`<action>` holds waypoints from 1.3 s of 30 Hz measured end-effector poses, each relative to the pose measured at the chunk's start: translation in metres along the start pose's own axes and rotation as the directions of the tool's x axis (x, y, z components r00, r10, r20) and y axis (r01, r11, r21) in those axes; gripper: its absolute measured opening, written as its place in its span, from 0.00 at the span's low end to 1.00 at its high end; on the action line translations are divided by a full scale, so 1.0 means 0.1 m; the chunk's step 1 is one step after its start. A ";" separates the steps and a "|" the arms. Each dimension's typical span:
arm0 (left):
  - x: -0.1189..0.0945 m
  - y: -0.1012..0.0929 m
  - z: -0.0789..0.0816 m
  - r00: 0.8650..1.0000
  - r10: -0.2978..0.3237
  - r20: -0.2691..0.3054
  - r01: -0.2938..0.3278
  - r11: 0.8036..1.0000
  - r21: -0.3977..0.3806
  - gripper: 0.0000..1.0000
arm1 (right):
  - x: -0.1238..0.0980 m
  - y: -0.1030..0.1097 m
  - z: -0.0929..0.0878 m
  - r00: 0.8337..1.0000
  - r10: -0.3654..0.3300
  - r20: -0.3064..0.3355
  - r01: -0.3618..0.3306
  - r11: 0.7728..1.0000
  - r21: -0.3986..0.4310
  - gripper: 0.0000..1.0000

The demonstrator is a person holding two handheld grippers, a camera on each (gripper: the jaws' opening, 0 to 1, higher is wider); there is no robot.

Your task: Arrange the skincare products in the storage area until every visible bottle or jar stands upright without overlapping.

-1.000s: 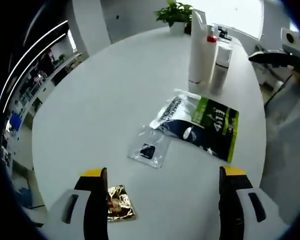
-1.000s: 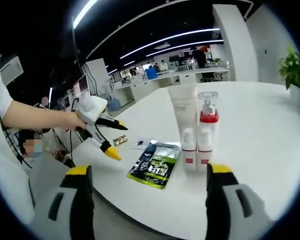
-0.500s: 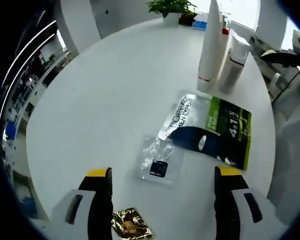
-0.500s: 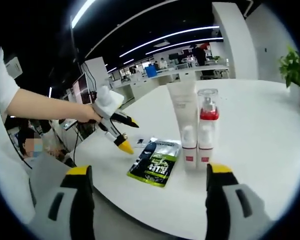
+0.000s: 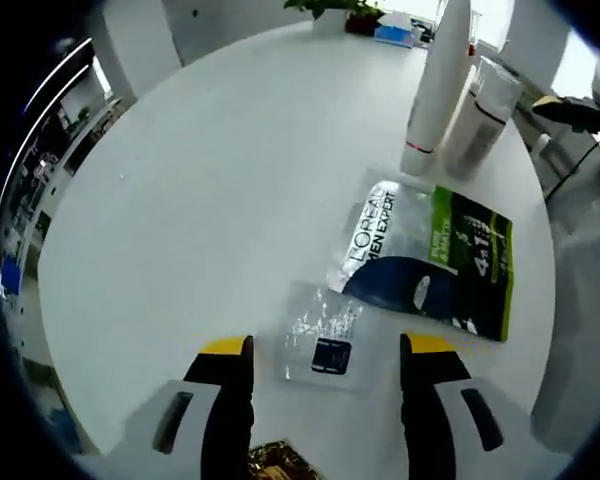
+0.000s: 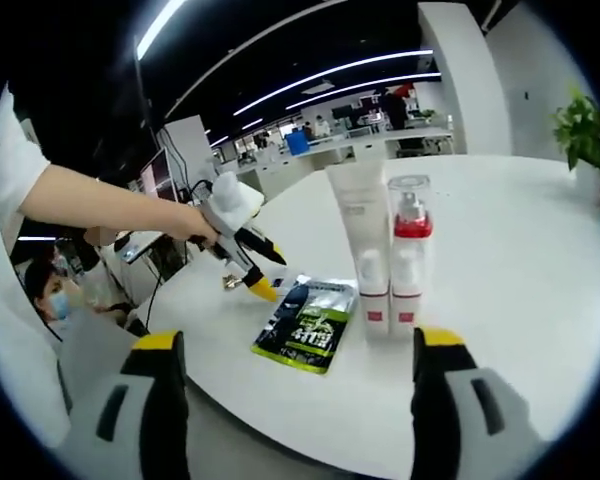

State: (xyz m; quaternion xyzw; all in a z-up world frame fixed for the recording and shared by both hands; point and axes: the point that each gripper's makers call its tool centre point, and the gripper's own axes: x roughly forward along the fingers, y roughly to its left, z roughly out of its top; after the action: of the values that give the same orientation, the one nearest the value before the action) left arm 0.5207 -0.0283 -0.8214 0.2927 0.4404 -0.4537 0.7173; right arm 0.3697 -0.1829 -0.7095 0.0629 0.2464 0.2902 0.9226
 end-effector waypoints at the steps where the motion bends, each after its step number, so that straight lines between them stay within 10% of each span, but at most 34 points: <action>1: 0.01 0.00 0.00 1.000 -0.002 -0.005 0.002 1.000 0.006 0.53 | 0.00 0.00 0.00 1.000 -0.001 0.000 0.001 1.000 0.002 0.94; 27: -0.13 0.00 -0.11 0.998 0.006 -0.067 -0.003 0.999 0.052 0.37 | -0.01 -0.02 0.00 1.000 -0.005 -0.001 0.005 1.000 0.014 0.94; 39: -0.47 -0.16 0.07 0.998 0.052 0.035 -0.055 0.995 0.078 0.37 | -0.01 0.02 0.01 1.000 0.010 0.000 -0.010 1.000 0.002 0.93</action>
State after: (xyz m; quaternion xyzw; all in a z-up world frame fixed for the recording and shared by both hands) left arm 0.4988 -0.0223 -0.7762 0.3250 0.4023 -0.4560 0.7243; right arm 0.3687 -0.1818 -0.7082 0.0650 0.2465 0.2947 0.9210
